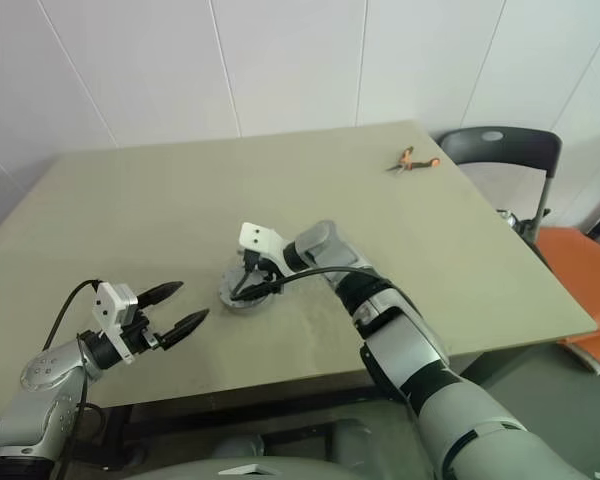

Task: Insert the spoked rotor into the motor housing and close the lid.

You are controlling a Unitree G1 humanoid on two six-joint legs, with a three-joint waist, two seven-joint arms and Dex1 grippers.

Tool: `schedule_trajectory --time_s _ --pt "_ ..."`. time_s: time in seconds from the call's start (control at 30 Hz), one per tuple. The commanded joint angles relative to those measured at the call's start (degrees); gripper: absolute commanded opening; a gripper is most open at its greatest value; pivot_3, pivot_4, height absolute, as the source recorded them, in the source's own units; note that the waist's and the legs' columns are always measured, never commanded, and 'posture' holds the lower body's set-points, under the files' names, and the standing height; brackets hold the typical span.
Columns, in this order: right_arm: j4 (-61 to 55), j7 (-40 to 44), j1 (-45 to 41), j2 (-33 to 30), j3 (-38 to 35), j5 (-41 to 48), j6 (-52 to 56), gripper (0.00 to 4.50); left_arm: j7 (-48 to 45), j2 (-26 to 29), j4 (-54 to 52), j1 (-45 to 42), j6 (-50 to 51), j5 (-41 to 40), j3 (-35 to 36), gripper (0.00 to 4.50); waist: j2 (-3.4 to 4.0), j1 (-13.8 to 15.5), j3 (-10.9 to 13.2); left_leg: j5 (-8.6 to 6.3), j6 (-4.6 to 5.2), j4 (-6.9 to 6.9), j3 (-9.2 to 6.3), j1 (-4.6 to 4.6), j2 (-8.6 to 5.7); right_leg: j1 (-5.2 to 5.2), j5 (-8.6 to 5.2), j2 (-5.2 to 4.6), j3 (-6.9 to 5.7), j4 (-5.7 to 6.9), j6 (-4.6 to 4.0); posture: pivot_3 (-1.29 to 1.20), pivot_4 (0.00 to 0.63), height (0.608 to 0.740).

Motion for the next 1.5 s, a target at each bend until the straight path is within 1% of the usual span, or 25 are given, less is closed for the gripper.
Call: schedule_trajectory --time_s 0.03,0.23,0.4,0.53,0.83,1.1,1.27,1.37,1.5 --pt "2.09 0.36 0.27 -1.77 1.87 -3.06 2.18 3.21 0.1 0.66 -1.87 -0.38 -0.06 0.03 0.27 4.5 0.01 -0.01 -0.01 0.0 0.0 0.01 0.01 0.02 -0.01 0.04 -0.01 0.01 0.0 -0.02 0.0 0.0 0.0 0.74" --pt "1.07 3.14 1.46 -2.92 3.29 -3.49 3.82 3.21 0.03 0.62 -1.85 -0.3 -0.21 0.1 0.1 4.5 0.0 0.09 -0.04 0.0 0.0 0.03 0.02 -0.02 -0.07 0.08 0.0 -0.04 0.0 -0.12 0.02 0.0 0.0 0.74" --pt "-0.22 4.94 1.27 -2.08 0.34 0.1 8.23 3.21 -0.13 0.72 -1.65 -0.62 -0.13 0.13 -0.17 4.5 -0.01 0.2 -0.05 0.0 0.0 0.0 0.02 -0.08 -0.12 0.07 0.0 -0.12 0.01 -0.2 0.03 0.0 0.0 0.74" --pt "-0.25 5.4 0.78 -1.8 -1.36 1.41 8.85 3.21 -0.2 0.75 -1.57 -0.69 -0.1 0.19 -0.31 4.5 -0.02 0.27 -0.05 -0.01 -0.01 -0.05 0.02 -0.12 -0.15 0.04 -0.02 -0.16 0.0 -0.25 0.07 0.0 0.0 0.74" --pt "1.01 1.84 1.53 -2.52 1.54 -2.31 2.95 3.21 -0.21 0.79 -1.22 -0.76 -0.28 0.41 -0.28 4.5 -0.02 0.14 -0.04 -0.01 -0.01 -0.09 0.02 -0.11 -0.15 0.02 -0.06 -0.17 0.0 -0.23 0.12 0.0 0.0 0.74" --pt "1.81 -0.17 2.19 -2.8 2.66 -3.8 1.24 3.21 -0.33 0.82 -0.71 -1.18 -0.54 0.58 -0.34 4.5 -0.02 0.01 -0.05 -0.01 -0.01 -0.05 0.0 -0.02 -0.11 0.07 -0.07 -0.12 0.01 -0.16 0.12 0.0 0.0 0.74" --pt "3.74 -0.22 3.8 -1.98 1.8 -2.77 3.69 3.21 -1.86 1.19 1.05 -4.64 -0.51 1.43 -2.18 4.5 -0.01 0.1 -0.13 -0.01 -0.01 -0.04 -0.05 0.03 -0.11 0.14 -0.07 -0.1 -0.03 -0.15 0.12 0.0 0.0 0.74" --pt "3.98 1.26 4.59 -1.88 1.8 -2.35 5.39 3.21 -3.18 1.51 2.54 -8.16 -0.02 1.64 -3.51 4.5 0.03 0.07 -0.35 -0.01 -0.01 -0.04 -0.03 0.08 -0.11 0.2 -0.08 -0.09 -0.03 -0.16 0.13 0.0 0.0 0.74" --pt "3.59 3.6 4.67 -1.63 1.47 -1.44 8.48 3.21 -6.32 1.73 6.66 -15.3 1.95 2.1 -7.06 4.5 0.03 0.21 -0.49 -0.01 -0.01 -0.05 -0.05 0.06 -0.12 0.21 -0.08 -0.09 -0.05 -0.19 0.13 0.0 0.0 0.74"
